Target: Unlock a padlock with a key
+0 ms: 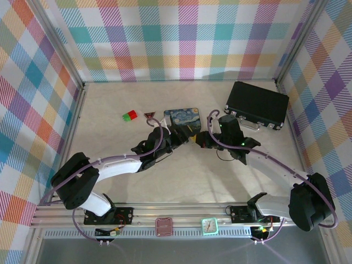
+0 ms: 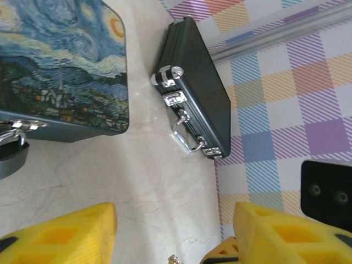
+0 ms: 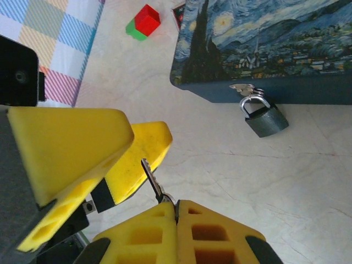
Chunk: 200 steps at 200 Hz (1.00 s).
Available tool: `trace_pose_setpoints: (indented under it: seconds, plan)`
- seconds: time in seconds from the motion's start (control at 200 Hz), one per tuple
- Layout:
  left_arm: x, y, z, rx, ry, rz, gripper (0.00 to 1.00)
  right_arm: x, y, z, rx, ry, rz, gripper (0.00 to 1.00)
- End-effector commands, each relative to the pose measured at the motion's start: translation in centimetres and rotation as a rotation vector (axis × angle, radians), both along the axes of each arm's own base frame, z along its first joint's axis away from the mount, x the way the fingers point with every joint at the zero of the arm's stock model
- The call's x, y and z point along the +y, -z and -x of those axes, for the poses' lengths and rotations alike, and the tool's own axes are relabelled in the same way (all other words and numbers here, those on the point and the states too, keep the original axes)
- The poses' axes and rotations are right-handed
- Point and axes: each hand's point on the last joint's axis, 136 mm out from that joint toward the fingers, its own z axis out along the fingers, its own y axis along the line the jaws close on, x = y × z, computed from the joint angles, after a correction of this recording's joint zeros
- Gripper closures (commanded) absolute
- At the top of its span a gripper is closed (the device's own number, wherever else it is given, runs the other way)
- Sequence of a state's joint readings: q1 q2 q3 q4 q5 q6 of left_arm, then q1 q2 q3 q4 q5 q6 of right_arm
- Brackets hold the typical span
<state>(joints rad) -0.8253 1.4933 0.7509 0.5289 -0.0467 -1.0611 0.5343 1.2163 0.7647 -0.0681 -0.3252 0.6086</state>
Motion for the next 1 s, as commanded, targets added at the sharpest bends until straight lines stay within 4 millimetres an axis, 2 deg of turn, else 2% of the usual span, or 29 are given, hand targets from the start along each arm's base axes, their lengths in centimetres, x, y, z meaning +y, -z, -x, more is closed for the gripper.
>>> trace_pose_setpoints:
  seconds: [0.0, 0.165, 0.31, 0.42, 0.515, 0.64, 0.725, 0.82, 0.95, 0.995]
  plan:
    - [-0.9, -2.3, -0.5, -0.055, -0.004, 0.053, 0.47, 0.7, -1.5, -0.4, -0.011, -0.019, -0.086, 1.00]
    - [-1.1, -2.4, -0.5, -0.058, 0.003, 0.059, 0.55, 1.2, -1.8, -0.6, 0.010, -0.032, -0.146, 1.00]
    - [-1.1, -2.7, -0.6, -0.071, 0.002, 0.064, 0.67, 1.4, -1.7, -0.6, 0.019, -0.040, -0.156, 1.00]
    - [-1.1, -3.0, -0.7, -0.080, -0.001, 0.063, 0.83, 1.4, -1.7, -0.5, 0.023, -0.046, -0.152, 1.00]
    - [-1.0, -3.2, -0.8, -0.087, -0.009, 0.064, 1.00, 1.3, -1.8, -0.5, 0.021, -0.048, -0.153, 1.00]
    - [-0.6, -4.1, -1.1, -0.126, -0.006, 0.032, 1.00, 0.5, -3.0, -0.9, -0.043, -0.047, -0.124, 0.81]
    - [-0.2, -5.5, -1.3, -0.184, 0.022, 0.001, 1.00, -0.8, -4.1, -1.3, -0.124, -0.024, -0.089, 0.69]
    - [-0.1, -7.4, -1.2, -0.264, 0.082, -0.029, 1.00, -1.2, -5.6, -1.4, -0.206, -0.068, -0.097, 0.66]
    - [-0.4, -9.4, -0.8, -0.352, 0.161, -0.045, 1.00, -0.6, -7.0, -1.4, -0.292, -0.143, -0.137, 0.61]
    - [-0.5, -9.7, -0.6, -0.372, 0.180, -0.051, 1.00, -0.3, -7.4, -1.3, -0.301, -0.163, -0.166, 0.56]
